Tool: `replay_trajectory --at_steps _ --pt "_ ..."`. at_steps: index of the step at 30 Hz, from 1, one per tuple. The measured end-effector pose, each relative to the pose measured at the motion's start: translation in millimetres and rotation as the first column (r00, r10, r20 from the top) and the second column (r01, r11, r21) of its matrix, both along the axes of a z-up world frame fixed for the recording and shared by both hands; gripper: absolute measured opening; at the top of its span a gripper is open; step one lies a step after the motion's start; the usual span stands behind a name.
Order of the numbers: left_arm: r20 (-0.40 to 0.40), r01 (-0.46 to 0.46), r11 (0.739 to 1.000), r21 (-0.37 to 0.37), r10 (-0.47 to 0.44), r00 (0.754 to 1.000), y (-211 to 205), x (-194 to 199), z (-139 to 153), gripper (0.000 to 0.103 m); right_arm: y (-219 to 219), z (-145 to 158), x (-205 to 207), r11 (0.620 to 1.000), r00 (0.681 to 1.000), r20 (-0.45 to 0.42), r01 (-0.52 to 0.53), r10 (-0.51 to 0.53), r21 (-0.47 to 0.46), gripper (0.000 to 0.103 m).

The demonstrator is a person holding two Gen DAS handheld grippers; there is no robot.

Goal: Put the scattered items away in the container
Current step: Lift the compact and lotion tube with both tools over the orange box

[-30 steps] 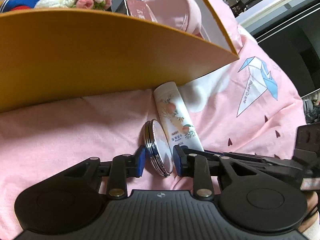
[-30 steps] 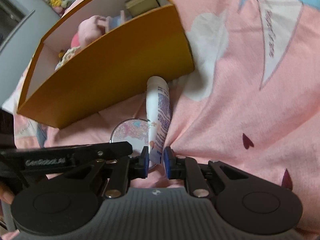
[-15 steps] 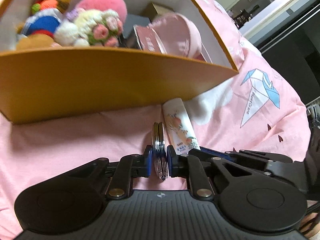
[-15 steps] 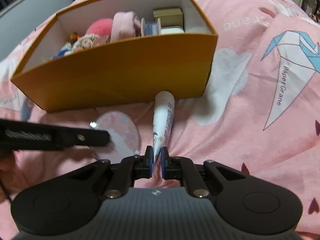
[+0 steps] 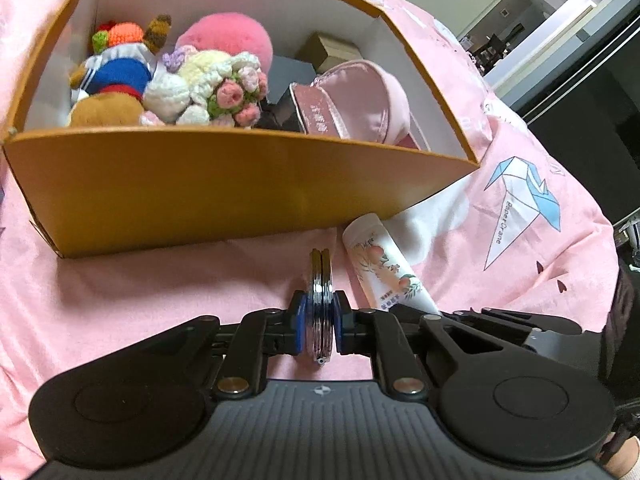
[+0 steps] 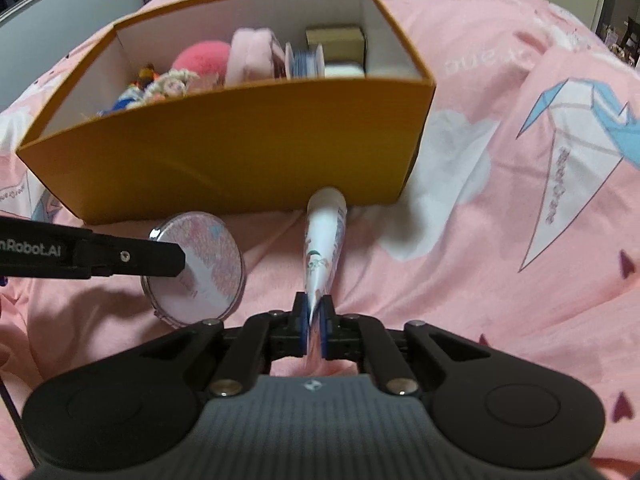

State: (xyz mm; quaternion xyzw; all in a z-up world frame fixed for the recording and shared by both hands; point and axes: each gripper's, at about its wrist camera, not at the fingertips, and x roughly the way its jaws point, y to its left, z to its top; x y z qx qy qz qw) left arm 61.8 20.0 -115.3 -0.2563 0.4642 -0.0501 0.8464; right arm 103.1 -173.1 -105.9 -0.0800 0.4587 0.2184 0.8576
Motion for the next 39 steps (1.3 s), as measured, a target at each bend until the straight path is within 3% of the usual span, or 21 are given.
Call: replay_trajectory --at_steps 6,10,17,22,39 --pt "0.013 -0.014 1.0 0.011 0.014 1.0 2 -4 7 0.015 -1 35 -8 1.0 0.993 0.116 -0.019 0.018 0.008 0.004" --pt "0.034 -0.016 1.0 0.022 0.015 0.999 3 -7 14 0.015 4 47 -8 0.998 0.99 0.134 -0.047 0.042 0.037 0.003" --pt "0.011 -0.005 0.994 0.108 0.004 1.0 0 -7 17 0.015 12 43 -9 0.996 0.99 0.118 -0.076 0.071 0.037 0.003" --pt "-0.032 -0.004 0.998 0.064 0.006 0.999 1 -1 0 0.015 11 43 -10 0.996 0.991 0.108 -0.077 0.073 0.035 0.003" --pt "0.003 0.0 0.999 0.051 0.0 1.0 0 -4 7 0.015 -2 44 -7 0.998 0.998 0.036 -0.052 0.05 0.046 0.005"
